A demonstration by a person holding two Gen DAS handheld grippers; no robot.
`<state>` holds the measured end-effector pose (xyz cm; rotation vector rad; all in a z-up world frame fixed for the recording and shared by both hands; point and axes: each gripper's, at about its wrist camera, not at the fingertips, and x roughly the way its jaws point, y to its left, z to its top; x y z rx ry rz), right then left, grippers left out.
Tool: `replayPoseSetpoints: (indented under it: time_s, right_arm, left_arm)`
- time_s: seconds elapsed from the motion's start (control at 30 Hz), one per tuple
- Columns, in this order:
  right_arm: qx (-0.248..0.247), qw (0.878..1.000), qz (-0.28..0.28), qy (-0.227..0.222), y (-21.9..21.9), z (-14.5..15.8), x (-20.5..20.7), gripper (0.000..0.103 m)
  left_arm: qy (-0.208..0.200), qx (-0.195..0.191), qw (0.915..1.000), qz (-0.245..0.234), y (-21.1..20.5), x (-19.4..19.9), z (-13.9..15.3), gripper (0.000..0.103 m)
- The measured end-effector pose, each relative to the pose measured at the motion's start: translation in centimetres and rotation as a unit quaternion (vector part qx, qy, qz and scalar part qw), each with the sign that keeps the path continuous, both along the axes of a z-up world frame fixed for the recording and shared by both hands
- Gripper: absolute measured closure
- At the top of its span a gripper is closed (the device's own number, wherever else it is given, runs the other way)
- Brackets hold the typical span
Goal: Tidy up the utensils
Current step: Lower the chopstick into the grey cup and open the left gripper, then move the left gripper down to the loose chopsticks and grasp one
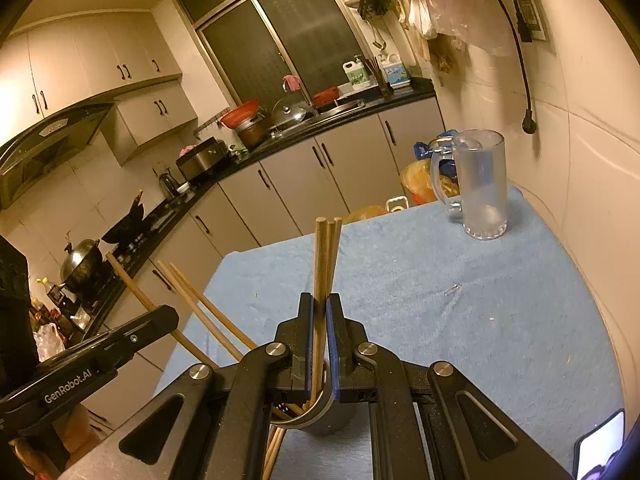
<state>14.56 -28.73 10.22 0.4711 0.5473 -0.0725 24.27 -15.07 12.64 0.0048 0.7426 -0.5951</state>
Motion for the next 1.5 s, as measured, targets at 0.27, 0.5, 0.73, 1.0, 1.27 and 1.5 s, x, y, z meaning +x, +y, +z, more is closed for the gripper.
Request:
replayPoseSetpoints:
  time_s: [0.27, 0.5, 0.73, 1.0, 1.27, 1.5]
  right_arm:
    - [0.002, 1.0, -0.006, -0.009, -0.3, 0.6, -0.8, 0.094]
    - [0.003, 1.0, -0.005, -0.027, 0.0, 2.1, -2.7, 0.092]
    - [-0.002, 1.0, 0.014, -0.028, 1.8, 1.9, -5.4, 0.087]
    - [-0.016, 0.999, 0.05, 0.009, 5.2, -1.6, -7.7, 0.086]
    - [-0.001, 0.996, 0.071, 0.06, 7.4, -6.4, -8.6, 0.086]
    - [0.016, 0.99, 0.09, 0.109, 8.3, -9.9, -9.0, 0.086]
  left_arm:
    - [-0.011, -0.001, 0.9999, 0.003, 0.2, -0.5, 0.5, 0.096]
    - [-0.024, -0.008, 0.9996, 0.009, 1.4, -1.7, 1.5, 0.086]
    - [-0.038, -0.013, 0.999, 0.017, 3.8, -4.1, 1.7, 0.078]
    - [-0.015, -0.003, 0.9995, 0.026, 7.0, -6.5, -1.4, 0.077]
    - [0.037, 0.012, 0.9987, 0.032, 9.6, -8.2, -6.1, 0.077]
    - [0.12, 0.06, 0.9907, -0.023, 10.4, -10.5, -12.4, 0.077]
